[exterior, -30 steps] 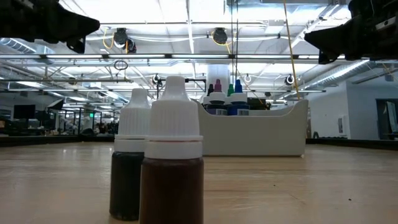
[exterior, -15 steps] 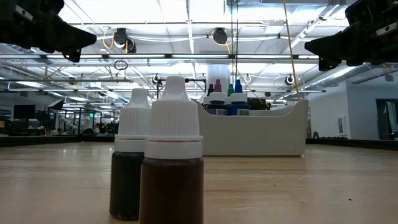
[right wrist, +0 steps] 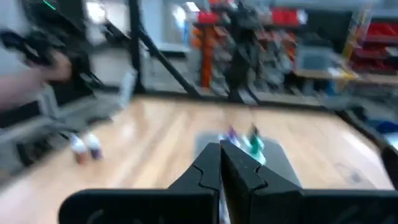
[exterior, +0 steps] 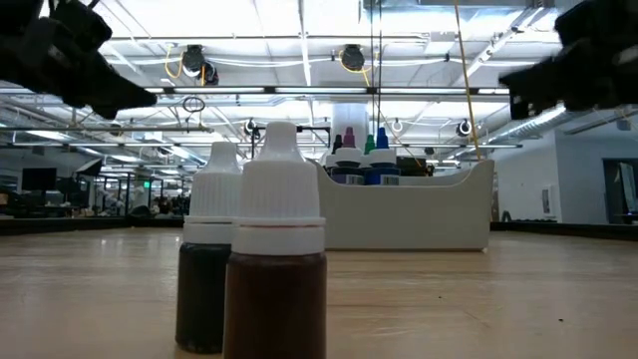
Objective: Pick & Place food coloring
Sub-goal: Put the small red food coloring bottle into the gray bin
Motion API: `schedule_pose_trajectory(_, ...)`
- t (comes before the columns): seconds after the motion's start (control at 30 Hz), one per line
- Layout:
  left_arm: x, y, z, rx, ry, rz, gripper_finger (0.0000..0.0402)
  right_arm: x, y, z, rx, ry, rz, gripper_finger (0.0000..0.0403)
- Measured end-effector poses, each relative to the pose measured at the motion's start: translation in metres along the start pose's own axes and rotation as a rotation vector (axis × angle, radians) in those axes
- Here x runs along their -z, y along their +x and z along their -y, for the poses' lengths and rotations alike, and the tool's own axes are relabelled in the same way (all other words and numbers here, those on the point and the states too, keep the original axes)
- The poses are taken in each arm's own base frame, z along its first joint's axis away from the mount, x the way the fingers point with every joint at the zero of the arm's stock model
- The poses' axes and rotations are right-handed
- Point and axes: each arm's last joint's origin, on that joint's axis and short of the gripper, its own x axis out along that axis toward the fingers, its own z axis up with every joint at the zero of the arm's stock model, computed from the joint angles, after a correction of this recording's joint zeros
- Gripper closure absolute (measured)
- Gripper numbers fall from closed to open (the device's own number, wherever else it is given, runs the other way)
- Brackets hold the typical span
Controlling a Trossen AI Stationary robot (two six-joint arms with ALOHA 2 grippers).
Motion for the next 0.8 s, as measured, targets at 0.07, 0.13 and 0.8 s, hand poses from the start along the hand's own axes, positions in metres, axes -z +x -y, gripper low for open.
schedule_pose_trajectory(0.07, 0.001, 0.0, -0.002, -0.06, -0.014, -0.007, 0.0374, 0.006, 0.002, -0.001, 0.047, -0.008, -0.07, 0.0402)
schedule_pose_trajectory(0.13, 0.001, 0.0, -0.003, -0.108, -0.018, -0.001, 0.0367, 0.007, 0.006, -0.005, 0.044, -0.024, -0.131, 0.0402)
schedule_pose_trajectory(0.8, 0.021, 0.007, 0.0, -0.047, -0.219, 0.013, 0.0366, -0.075, 0.167, -0.126, -0.121, -0.114, -0.534, 0.0403)
